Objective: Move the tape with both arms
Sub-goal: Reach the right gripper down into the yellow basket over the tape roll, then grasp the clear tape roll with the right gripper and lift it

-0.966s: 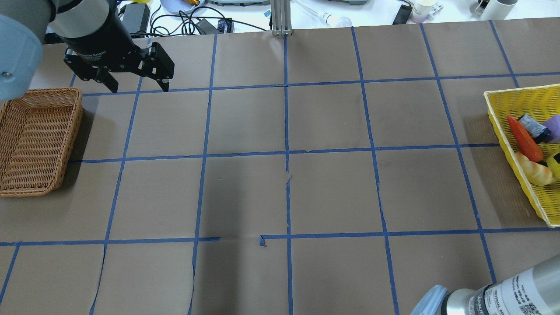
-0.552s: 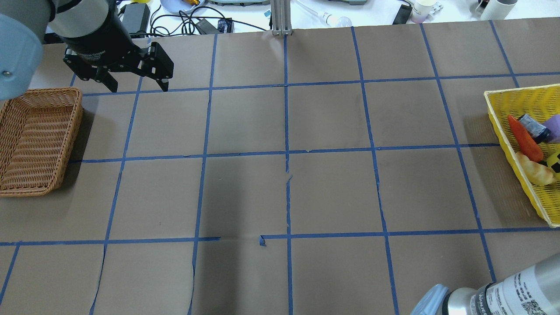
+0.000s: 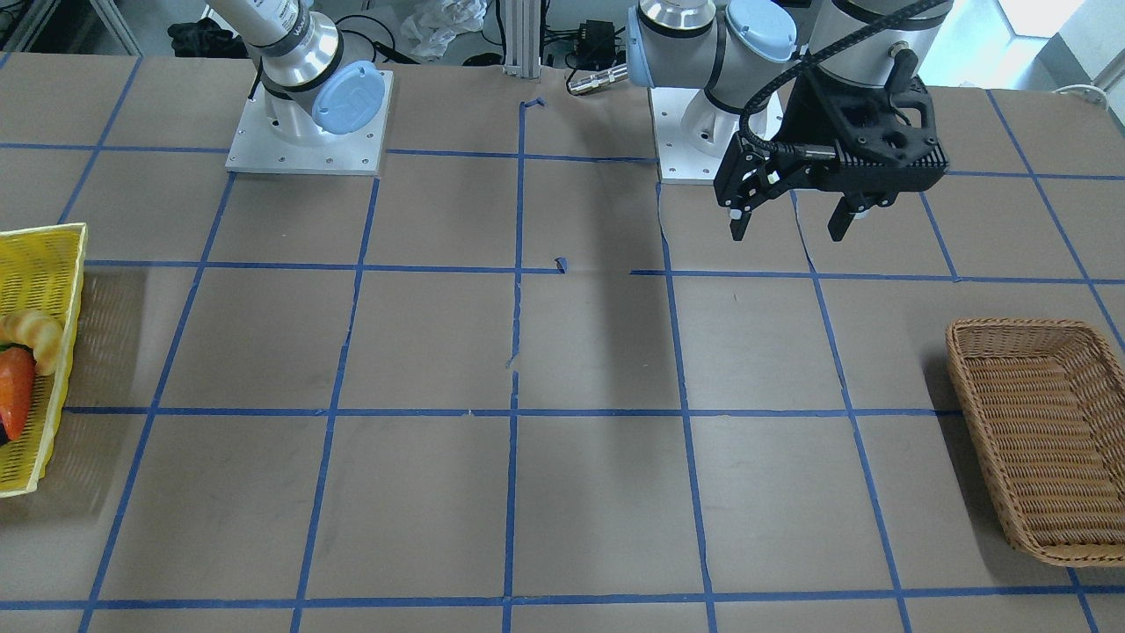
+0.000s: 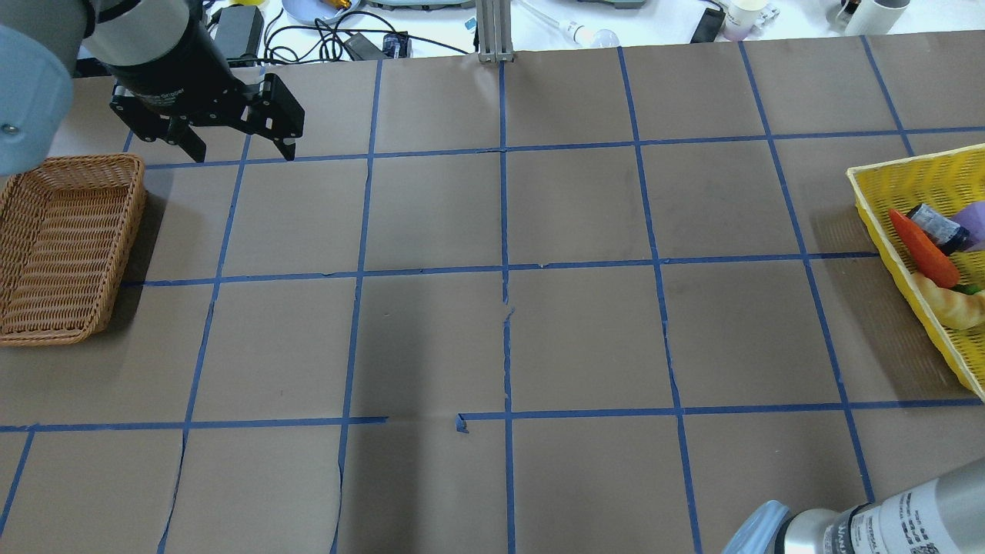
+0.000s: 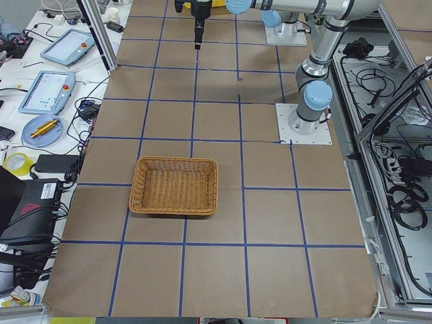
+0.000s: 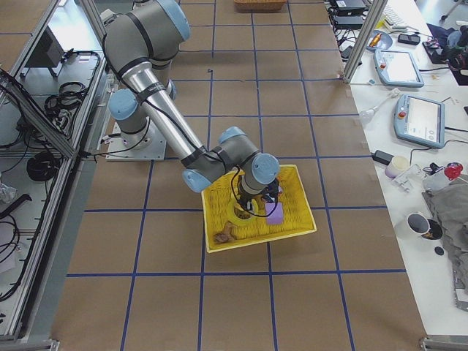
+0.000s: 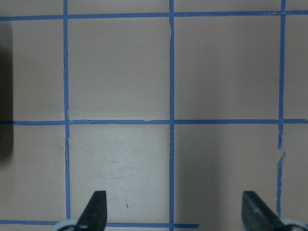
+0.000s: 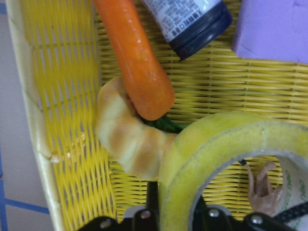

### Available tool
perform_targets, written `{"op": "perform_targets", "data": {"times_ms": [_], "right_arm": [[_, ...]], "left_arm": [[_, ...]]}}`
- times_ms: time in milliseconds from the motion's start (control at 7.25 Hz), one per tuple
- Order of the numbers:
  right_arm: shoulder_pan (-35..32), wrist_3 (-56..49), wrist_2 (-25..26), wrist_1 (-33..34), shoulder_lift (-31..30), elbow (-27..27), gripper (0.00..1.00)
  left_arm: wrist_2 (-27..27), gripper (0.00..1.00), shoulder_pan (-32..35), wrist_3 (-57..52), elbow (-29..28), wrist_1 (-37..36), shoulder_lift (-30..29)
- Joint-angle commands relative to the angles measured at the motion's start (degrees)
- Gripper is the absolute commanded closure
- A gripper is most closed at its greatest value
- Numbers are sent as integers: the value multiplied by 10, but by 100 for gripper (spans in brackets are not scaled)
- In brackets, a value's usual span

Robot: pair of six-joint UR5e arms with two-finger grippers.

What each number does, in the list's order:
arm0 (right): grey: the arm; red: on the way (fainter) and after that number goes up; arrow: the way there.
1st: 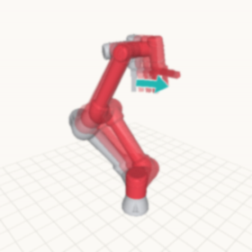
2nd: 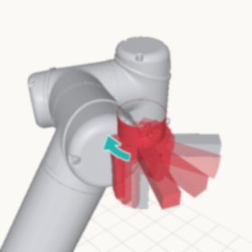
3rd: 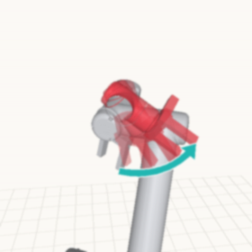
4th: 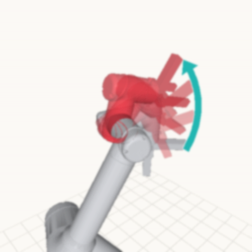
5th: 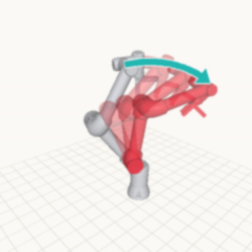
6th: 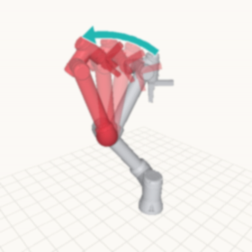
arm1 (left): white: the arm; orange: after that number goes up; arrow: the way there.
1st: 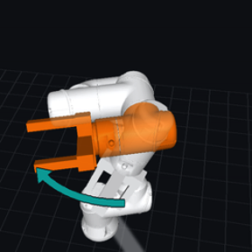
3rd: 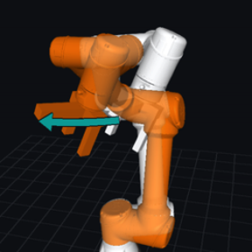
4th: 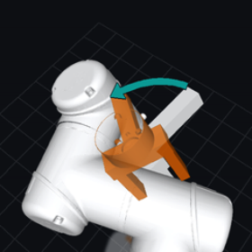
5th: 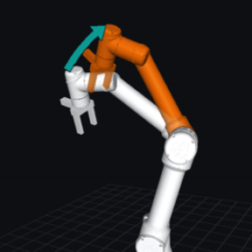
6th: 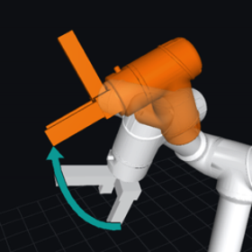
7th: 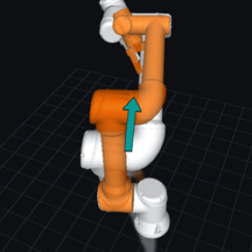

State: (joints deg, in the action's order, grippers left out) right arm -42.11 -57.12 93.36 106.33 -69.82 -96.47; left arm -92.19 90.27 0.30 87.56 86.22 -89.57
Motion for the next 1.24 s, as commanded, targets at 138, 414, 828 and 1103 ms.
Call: {"op": "perform_targets", "data": {"times_ms": [138,414,828,1103], "right_arm": [[-69,59,-7,-55,-87,1,100],[-176,193,-8,-63,-114,1,100],[-362,451,-22,-59,-124,1,100],[-491,627,-34,-12,-104,3,100]], "left_arm": [[0,0,0,0,0,0,0],[0,0,0,0,-2,0,0],[0,0,-1,0,-1,-1,0],[-1,0,-1,0,2,-1,-1]]}}
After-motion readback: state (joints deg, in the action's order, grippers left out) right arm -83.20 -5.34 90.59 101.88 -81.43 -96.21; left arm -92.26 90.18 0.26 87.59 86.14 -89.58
